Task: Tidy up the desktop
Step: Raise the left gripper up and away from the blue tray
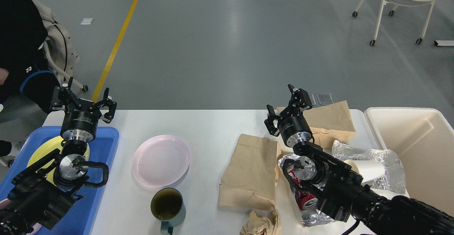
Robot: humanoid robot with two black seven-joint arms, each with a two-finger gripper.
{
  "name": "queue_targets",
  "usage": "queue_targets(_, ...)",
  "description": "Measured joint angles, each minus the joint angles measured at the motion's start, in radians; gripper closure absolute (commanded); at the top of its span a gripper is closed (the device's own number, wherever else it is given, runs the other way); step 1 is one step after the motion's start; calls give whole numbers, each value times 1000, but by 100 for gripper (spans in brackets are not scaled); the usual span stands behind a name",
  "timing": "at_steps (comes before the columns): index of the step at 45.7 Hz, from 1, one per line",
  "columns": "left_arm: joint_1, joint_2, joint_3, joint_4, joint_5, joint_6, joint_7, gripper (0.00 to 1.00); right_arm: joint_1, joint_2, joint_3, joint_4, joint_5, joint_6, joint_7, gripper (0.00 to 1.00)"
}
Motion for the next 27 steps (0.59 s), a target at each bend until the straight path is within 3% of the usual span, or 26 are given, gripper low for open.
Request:
queue_targets(11,44,-80,-166,0,-1,-11,0,3,0,0,0,0,0,0,0,0)
queue_targets(27,49,-87,-185,0,-2,-14,0,3,0,0,0,0,0,0,0,0)
